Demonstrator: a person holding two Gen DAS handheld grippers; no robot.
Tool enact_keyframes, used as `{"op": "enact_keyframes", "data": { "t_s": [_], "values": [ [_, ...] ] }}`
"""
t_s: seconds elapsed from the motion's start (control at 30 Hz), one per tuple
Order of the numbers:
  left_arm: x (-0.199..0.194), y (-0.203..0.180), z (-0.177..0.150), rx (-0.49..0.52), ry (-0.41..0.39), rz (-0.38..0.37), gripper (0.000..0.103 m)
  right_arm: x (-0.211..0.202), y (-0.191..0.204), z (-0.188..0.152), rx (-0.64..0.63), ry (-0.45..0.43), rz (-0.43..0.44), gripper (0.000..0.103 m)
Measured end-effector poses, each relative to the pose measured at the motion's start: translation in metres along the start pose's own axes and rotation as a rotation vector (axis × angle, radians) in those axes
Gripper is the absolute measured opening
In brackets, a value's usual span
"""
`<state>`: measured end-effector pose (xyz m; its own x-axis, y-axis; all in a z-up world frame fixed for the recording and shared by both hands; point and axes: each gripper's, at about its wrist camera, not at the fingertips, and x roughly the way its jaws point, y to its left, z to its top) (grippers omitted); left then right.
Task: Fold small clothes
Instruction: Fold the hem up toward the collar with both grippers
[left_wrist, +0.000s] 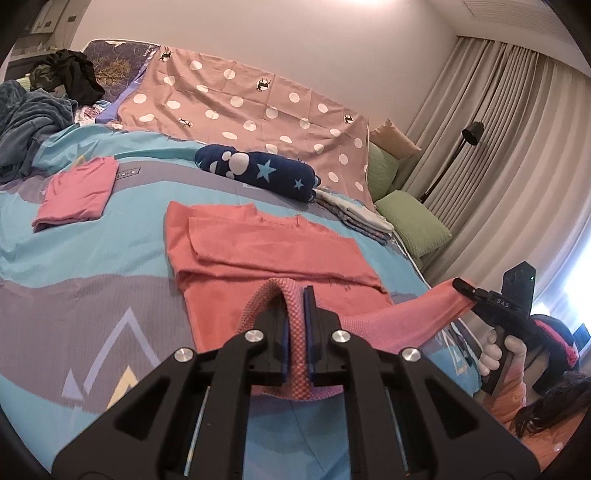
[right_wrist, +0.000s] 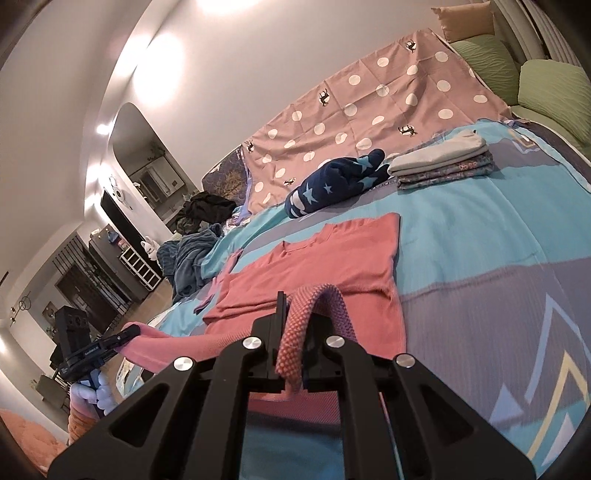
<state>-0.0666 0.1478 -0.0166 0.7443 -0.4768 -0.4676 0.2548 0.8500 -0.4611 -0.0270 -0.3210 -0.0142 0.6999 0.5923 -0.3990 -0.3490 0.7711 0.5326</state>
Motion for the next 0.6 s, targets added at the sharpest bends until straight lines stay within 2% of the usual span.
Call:
{"op": "enact_keyframes", "data": {
  "t_s": [0.17,0.37,0.5,0.6],
  "values": [
    [0.023,0.006,0.021,0.006,-0.005,-0.012,0.006,0.02,-0.011,0.017,0.019,-0.018,-0.023,0.007],
    [0.046,0.015,0.045,0.02,-0.018,0.002,0.006,0.049,-0.012,0.038,-0.03,-0.008,-0.06,0.007],
    [0.06,0.022,0.062,0.021,-0.014,0.011,0.007,0.073,-0.013,0.059,-0.072,0.006,-0.135,0.007],
    [0.074,0.027,0.076,0.028,-0.003,0.03,0.007,0.093,-0.011,0.072,-0.11,0.021,-0.156,0.007]
  ]
}}
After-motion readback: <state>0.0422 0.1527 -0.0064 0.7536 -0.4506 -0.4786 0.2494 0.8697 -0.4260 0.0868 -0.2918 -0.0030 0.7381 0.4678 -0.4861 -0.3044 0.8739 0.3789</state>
